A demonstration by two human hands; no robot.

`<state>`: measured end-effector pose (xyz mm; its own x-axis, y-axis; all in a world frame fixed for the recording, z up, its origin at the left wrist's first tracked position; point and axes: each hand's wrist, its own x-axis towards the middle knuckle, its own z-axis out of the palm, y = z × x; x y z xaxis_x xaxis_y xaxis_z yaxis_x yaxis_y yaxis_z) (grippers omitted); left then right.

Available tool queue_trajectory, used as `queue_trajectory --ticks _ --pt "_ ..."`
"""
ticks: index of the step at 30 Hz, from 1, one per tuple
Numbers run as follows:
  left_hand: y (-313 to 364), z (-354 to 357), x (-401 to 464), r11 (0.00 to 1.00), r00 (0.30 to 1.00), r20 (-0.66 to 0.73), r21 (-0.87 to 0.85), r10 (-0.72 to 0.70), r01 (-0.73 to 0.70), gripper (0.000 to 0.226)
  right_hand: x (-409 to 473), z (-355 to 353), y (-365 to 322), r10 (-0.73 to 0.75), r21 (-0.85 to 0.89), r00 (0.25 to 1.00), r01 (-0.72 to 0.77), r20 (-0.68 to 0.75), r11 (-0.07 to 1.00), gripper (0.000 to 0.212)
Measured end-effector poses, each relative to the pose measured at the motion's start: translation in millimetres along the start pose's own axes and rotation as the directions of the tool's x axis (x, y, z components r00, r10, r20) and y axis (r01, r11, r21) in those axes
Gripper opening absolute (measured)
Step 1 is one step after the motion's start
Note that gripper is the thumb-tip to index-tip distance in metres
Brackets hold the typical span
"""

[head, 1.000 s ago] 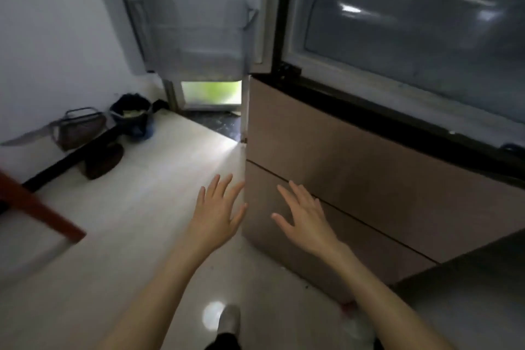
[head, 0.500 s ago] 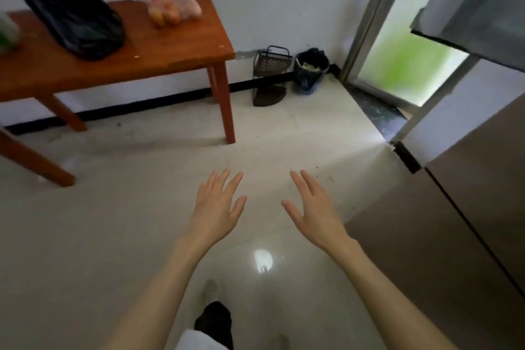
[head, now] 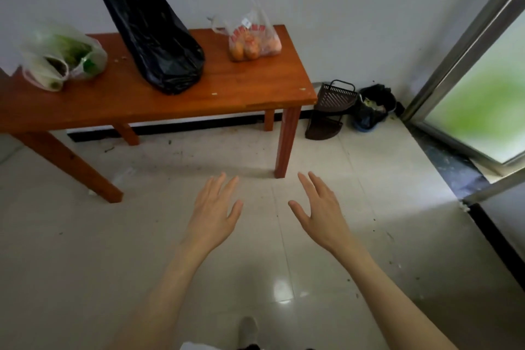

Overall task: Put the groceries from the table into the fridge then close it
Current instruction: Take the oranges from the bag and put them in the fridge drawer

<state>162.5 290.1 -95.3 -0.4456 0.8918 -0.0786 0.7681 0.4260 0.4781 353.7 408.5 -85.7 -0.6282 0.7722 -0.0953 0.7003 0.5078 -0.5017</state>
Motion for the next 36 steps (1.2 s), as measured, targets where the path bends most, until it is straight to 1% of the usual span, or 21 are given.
queue_trajectory --ticks 4,10,17,25,29,33,36 --pt "-22.7 -19.6 55.1 0.999 1.000 0.017 -0.031 -0.008 0.009 0.054 64.2 -3.9 -21.0 -0.001 0.005 1.000 0.001 -0.025 1.000 0.062" --pt "-46.2 -20.3 140.8 0.998 0.998 0.057 -0.059 -0.027 0.031 0.053 163.3 -7.8 -22.9 -0.001 -0.012 1.000 0.001 0.006 1.000 0.062" --pt "-61.6 -41.1 287.5 0.992 0.994 0.042 -0.069 -0.099 0.102 0.054 321.3 -21.7 -17.1 -0.035 0.008 0.999 0.035 0.004 0.999 0.064" --pt "-66.1 -83.3 432.9 0.996 0.999 -0.018 -0.076 -0.050 0.049 0.053 475.3 -55.7 -24.7 -0.077 -0.019 0.996 0.078 0.048 0.997 0.062" --pt "-77.7 -97.1 494.7 0.999 0.999 -0.009 0.013 -0.053 0.053 0.050 542.1 -62.6 -34.5 -0.120 -0.064 0.990 0.124 0.068 0.990 0.061" --pt "-85.1 -107.9 563.1 0.998 1.000 0.018 0.054 0.013 -0.014 0.047 613.1 -67.1 -45.8 -0.192 -0.152 0.980 0.198 0.051 0.968 0.059" --pt "-87.7 -121.6 619.2 0.997 0.998 0.012 0.049 0.055 -0.055 0.048 671.5 -70.8 -60.9 -0.279 -0.188 0.960 0.276 0.013 0.943 0.052"
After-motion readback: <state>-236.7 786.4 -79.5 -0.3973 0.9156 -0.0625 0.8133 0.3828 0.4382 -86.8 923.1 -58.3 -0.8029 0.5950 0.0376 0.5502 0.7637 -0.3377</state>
